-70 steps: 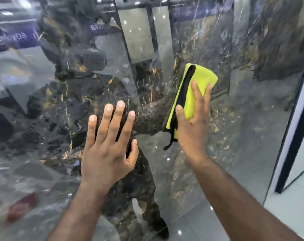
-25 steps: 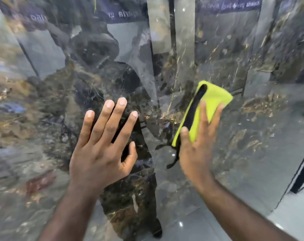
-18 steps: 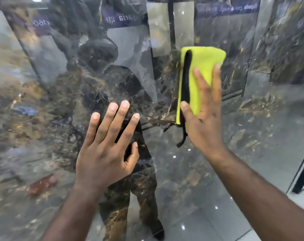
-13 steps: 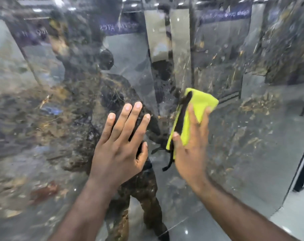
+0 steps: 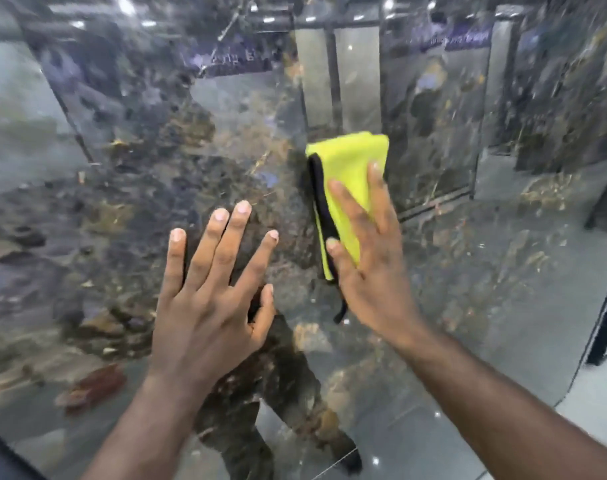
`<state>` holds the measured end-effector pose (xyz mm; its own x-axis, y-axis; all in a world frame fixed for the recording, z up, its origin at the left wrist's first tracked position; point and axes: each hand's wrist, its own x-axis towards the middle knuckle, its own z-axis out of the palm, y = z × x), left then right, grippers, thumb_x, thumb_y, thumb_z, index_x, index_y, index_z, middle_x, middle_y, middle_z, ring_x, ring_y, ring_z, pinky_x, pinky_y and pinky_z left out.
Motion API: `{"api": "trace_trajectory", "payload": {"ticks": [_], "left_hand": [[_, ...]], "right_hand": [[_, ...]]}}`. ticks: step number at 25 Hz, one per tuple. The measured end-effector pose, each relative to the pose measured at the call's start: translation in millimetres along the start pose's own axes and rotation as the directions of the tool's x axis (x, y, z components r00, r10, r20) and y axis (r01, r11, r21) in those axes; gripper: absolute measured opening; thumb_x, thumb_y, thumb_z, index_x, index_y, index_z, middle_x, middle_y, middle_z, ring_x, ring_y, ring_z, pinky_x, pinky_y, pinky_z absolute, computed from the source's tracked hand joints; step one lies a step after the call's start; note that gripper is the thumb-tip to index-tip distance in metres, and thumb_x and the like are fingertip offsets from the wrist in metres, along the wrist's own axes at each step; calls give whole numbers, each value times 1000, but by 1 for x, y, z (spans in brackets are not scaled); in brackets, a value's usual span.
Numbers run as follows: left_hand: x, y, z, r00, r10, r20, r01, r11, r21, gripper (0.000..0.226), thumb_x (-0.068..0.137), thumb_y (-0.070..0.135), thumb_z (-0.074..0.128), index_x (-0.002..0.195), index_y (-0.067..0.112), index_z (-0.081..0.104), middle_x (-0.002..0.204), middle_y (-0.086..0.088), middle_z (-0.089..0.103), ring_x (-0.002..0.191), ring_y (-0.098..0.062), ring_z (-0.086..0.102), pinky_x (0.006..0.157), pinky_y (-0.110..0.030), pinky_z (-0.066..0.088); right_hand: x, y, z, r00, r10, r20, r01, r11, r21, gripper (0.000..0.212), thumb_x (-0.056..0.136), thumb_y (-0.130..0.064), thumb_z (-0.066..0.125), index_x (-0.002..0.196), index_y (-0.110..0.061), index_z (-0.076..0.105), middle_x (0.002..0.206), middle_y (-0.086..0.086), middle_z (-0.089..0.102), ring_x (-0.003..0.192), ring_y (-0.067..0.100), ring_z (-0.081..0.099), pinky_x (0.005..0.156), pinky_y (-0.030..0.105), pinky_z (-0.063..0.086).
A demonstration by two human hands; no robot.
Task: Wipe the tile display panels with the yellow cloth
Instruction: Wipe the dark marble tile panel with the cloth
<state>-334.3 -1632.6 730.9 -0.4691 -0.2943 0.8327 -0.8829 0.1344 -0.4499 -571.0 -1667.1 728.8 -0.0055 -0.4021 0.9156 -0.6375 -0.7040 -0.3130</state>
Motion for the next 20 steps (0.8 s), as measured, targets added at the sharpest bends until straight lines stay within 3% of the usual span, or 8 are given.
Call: {"api": "trace_trajectory", "payload": {"ticks": [2, 5, 7, 9, 11, 16, 18, 20], "left_hand": [[-12, -13, 0, 1000, 29, -9, -29, 1000, 7, 68, 104, 39, 59, 167, 18, 44, 177, -15, 28, 164, -33, 28, 133, -63, 18], [-21, -15, 5, 998, 51, -27, -50, 998, 32, 70, 105, 38, 57, 168, 14, 39, 176, -17, 28, 164, -35, 28, 131, -64, 22], [-22, -14, 8, 998, 51, -34, -49, 997, 58, 71, 104, 38, 56, 168, 13, 38, 176, -18, 28, 163, -36, 29, 130, -65, 24], [-22, -13, 9, 998, 50, -31, -47, 996, 71, 72, 104, 38, 57, 168, 13, 38, 176, -19, 29, 163, -37, 30, 130, -66, 23], [-22, -11, 7, 999, 40, -32, -38, 997, 65, 72, 103, 37, 59, 168, 13, 39, 175, -19, 31, 163, -36, 29, 131, -65, 21], [-20, -9, 10, 999, 34, -37, -32, 997, 68, 71, 102, 38, 62, 166, 14, 43, 172, -19, 36, 161, -36, 31, 130, -65, 22], [-20, -9, 8, 999, 20, -40, -18, 998, 61, 71, 101, 38, 63, 165, 13, 45, 172, -19, 37, 161, -36, 33, 130, -65, 22], [-19, -9, 3, 999, 18, -33, -17, 998, 53, 70, 101, 38, 64, 164, 12, 47, 172, -19, 36, 161, -37, 34, 131, -65, 22]], "right_hand": [[18, 9, -1, 988, 94, -125, -96, 995, -6, 66, 102, -11, 63, 163, -16, 40, 177, 16, 7, 164, 23, 9, 133, 47, 14], [-11, -5, 15, 850, 475, -228, -456, 880, 134, 75, 97, -16, 63, 166, -24, 33, 178, 10, 2, 164, 13, 6, 133, 32, 8], [-41, -34, 32, 908, 394, -144, -390, 919, 58, 71, 102, -18, 63, 166, -24, 32, 179, 8, -2, 165, 17, 1, 133, 32, 6], [-37, -41, 30, 988, 152, 5, -152, 988, -6, 67, 105, -12, 66, 164, -20, 37, 178, 10, 1, 165, 22, 1, 133, 52, 13], [-5, -29, 14, 999, 36, 9, -36, 999, -26, 64, 103, -6, 68, 161, -15, 42, 177, 15, 6, 165, 27, 5, 130, 58, 17], [-24, -11, 23, 909, 371, -189, -358, 928, 100, 71, 101, -5, 66, 164, -14, 36, 177, 17, 3, 165, 25, 4, 132, 54, 14], [-44, -34, 36, 957, 284, -52, -281, 958, 65, 70, 102, -7, 67, 164, -17, 36, 177, 15, 1, 165, 30, 2, 131, 57, 14], [-21, -42, 27, 997, 25, 67, -26, 1000, 17, 68, 102, -7, 67, 162, -20, 40, 177, 14, 3, 165, 32, 4, 132, 54, 12]]}}
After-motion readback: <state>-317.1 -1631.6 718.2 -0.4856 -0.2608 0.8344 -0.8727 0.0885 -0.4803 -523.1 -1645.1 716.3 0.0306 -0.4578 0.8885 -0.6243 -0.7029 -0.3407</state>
